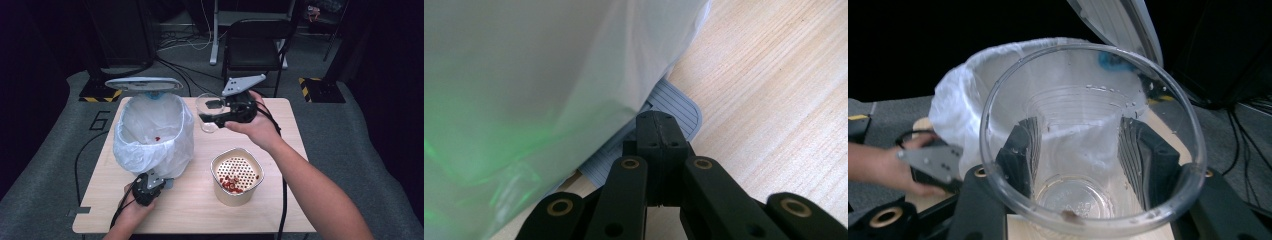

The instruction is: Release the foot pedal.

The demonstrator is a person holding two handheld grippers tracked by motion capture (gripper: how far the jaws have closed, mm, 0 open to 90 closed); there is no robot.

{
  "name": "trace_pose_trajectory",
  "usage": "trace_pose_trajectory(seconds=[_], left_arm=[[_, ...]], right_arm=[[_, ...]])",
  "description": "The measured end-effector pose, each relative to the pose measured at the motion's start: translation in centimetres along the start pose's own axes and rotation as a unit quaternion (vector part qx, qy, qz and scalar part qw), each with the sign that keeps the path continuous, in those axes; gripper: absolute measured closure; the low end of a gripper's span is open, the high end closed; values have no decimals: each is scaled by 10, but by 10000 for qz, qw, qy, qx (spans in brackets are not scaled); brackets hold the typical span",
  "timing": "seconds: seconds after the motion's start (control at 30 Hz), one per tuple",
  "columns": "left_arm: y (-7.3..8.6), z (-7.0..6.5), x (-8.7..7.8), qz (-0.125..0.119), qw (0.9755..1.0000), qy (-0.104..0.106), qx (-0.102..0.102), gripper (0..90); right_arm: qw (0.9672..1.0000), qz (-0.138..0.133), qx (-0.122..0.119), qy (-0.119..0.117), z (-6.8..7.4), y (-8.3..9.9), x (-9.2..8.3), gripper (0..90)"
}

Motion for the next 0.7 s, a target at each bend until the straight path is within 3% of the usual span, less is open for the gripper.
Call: trace_pose_trajectory(seconds=[0.13,0.17,0.2,0.4,0.7], left_arm=[[1,-1,0,18,10000,9,-96,900],[0,0,0,17,10000,-7,-19,900],[1,-2,-1,38,9999,47,-116,900],[1,-2,-1,38,9999,31,-131,900],[0,-2,1,-9,9998,-40,-198,900]], right_arm=[[9998,-87,69,-169,3,-18,23,505],[9998,-93,34,-182,4,-20,27,505],[9997,-62,21,-223,6,-22,33,504],[9991,47,-4,-423,14,-29,64,501],[9984,187,-37,-535,20,-32,100,496]])
Point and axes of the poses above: each handheld gripper's, and its own axes: x roughly forward along the jaws, y roughly out of its underside, z roughly to its left, the point moved 9 cm from there along x, roughly forward along the jaws, and after that the axes turned 7 degrees about -y, right-handed, at the moved point
